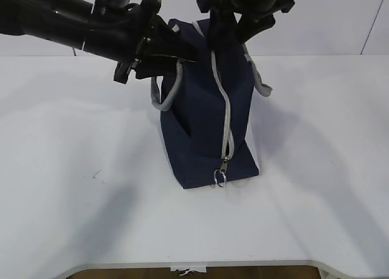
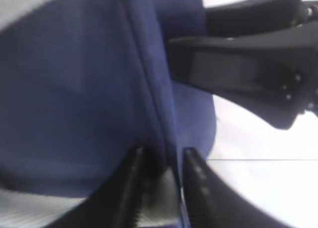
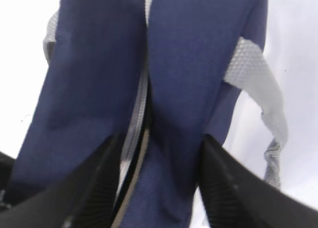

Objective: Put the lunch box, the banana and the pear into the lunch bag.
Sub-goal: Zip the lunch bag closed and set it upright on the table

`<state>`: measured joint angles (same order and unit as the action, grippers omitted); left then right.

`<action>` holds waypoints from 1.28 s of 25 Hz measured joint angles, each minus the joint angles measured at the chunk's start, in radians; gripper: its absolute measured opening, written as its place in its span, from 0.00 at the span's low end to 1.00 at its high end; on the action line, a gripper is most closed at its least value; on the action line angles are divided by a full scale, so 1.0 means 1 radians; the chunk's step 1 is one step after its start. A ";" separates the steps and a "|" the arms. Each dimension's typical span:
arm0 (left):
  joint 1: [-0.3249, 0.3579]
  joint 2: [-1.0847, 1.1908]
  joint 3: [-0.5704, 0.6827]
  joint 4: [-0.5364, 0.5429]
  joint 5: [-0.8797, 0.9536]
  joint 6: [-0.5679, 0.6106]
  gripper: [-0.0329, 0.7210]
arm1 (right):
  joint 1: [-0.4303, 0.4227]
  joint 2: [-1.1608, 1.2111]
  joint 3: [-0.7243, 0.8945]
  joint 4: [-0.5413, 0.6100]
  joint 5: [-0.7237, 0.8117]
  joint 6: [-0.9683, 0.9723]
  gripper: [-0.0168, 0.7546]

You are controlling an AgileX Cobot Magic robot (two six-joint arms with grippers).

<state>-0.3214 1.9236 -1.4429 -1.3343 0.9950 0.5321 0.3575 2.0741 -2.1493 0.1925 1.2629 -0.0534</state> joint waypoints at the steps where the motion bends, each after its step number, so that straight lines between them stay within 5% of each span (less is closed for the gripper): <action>1: 0.005 -0.002 -0.002 0.008 0.007 0.000 0.44 | 0.000 -0.004 0.000 0.000 0.000 0.000 0.56; 13: 0.075 -0.080 -0.121 0.267 0.194 -0.128 0.50 | 0.000 -0.145 0.016 0.006 -0.002 0.002 0.60; 17: 0.075 -0.083 -0.214 0.406 0.213 -0.198 0.50 | 0.000 -0.221 0.101 0.006 -0.004 -0.005 0.60; 25: 0.075 -0.106 -0.272 0.478 0.222 -0.261 0.50 | 0.000 -0.429 0.357 -0.021 -0.004 -0.013 0.60; 29: 0.069 -0.171 -0.273 0.656 0.228 -0.339 0.50 | 0.000 -0.546 0.513 -0.022 -0.031 -0.034 0.60; 32: 0.030 -0.238 -0.273 0.860 0.239 -0.412 0.49 | 0.000 -0.668 0.694 -0.022 -0.208 -0.078 0.60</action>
<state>-0.2913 1.6860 -1.7155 -0.4741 1.2345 0.1196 0.3575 1.4063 -1.4558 0.1702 1.0554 -0.1309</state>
